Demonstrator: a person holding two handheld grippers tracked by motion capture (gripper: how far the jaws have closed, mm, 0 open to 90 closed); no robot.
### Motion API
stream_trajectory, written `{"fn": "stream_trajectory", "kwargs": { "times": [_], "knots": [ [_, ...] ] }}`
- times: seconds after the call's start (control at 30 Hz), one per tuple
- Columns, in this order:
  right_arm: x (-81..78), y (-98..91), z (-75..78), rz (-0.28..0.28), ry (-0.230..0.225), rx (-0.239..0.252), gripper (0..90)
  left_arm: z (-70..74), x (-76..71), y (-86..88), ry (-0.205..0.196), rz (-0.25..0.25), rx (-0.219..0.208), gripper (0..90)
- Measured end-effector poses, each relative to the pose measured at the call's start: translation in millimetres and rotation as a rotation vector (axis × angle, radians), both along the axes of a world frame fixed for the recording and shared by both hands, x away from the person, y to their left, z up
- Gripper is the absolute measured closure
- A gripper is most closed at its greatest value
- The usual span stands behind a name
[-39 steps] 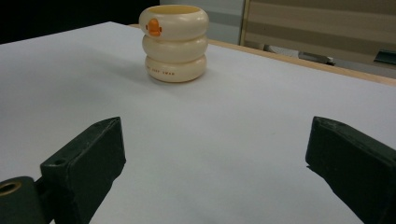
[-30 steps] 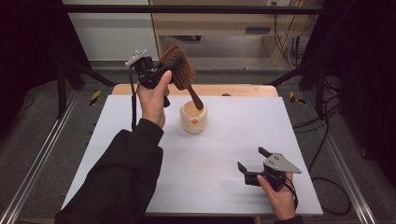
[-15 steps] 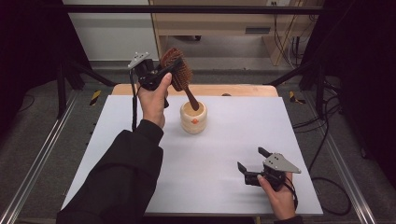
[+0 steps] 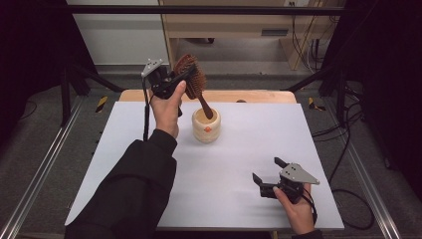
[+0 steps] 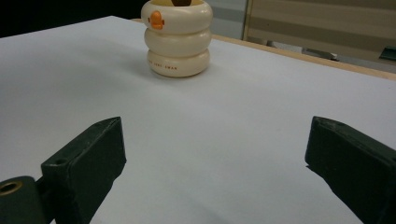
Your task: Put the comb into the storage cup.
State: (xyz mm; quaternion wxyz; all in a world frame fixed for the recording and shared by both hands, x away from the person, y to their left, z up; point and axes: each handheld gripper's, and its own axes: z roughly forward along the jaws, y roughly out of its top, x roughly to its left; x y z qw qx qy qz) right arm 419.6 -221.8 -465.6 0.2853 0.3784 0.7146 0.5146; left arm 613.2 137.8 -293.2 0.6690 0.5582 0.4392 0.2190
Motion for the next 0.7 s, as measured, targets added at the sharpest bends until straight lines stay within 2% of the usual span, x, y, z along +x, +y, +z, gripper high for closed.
{"fn": "stream_trajectory", "kwargs": {
  "times": [0.23, 0.7],
  "knots": [
    [0.0, -0.1, -0.1, -0.004, 0.003, 0.003, 5.5, -9.3, 3.4, -1.0, 0.020, -0.002, 0.006, 50.2],
    [-0.4, 1.1, -0.8, 0.005, 0.006, 0.001, 5.4, -19.5, 3.0, -3.2, 0.026, 0.008, 0.032, 50.2]
  ]
}}
